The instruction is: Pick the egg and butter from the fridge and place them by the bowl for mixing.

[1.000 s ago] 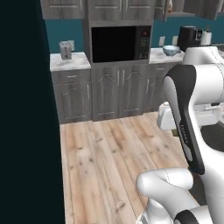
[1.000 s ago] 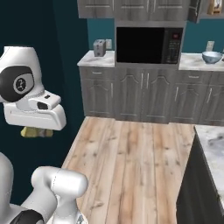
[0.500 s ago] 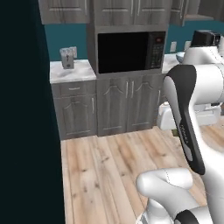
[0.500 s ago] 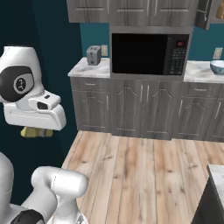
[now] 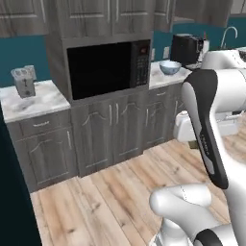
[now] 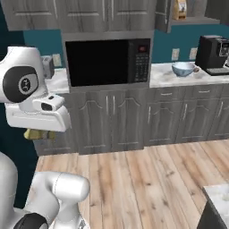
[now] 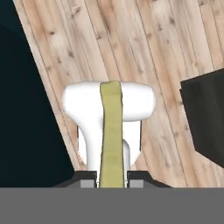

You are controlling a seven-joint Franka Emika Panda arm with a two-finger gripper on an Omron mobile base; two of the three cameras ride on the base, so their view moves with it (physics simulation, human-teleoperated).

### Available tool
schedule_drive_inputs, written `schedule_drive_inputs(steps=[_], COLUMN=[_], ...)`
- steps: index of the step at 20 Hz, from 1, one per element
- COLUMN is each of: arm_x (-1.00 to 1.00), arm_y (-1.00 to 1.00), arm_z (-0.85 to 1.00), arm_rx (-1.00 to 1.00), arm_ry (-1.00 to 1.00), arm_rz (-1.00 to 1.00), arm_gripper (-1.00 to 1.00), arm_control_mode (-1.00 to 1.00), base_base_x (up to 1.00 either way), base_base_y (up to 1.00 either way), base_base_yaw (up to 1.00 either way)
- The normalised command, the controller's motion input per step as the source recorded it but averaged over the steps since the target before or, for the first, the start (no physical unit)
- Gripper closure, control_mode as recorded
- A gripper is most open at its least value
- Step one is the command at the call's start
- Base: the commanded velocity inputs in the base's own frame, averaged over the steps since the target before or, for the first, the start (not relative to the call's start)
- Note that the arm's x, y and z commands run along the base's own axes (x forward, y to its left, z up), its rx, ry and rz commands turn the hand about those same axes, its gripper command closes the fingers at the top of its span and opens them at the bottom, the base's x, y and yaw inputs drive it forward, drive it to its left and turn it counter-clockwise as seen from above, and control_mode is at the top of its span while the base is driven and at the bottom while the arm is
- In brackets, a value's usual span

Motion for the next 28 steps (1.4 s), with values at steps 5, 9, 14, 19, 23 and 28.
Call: schedule_drive_inputs(steps=[5, 9, 14, 19, 23, 28], arm_x=[0.00, 0.00, 0.00, 0.00, 0.00, 0.00], arm_y=[0.00, 0.00, 0.00, 0.00, 0.00, 0.00], arm_z=[0.00, 0.00, 0.00, 0.00, 0.00, 0.00], arm_rx=[0.00, 0.00, 0.00, 0.00, 0.00, 0.00], arm_ry=[0.00, 0.00, 0.00, 0.00, 0.00, 0.00], arm_rz=[0.00, 0.00, 0.00, 0.00, 0.00, 0.00], arm_gripper=[1.00, 1.00, 1.00, 1.00, 1.00, 1.00], arm_control_mode=[1.00, 1.00, 1.00, 1.00, 1.00, 1.00], base_base_x=[0.47, 0.55, 0.76, 0.93, 0.89, 0.90], base_base_y=[0.00, 0.00, 0.24, 0.42, 0.45, 0.43], base_base_yaw=[-0.78, -0.74, -0.66, -0.59, -0.60, -0.59])
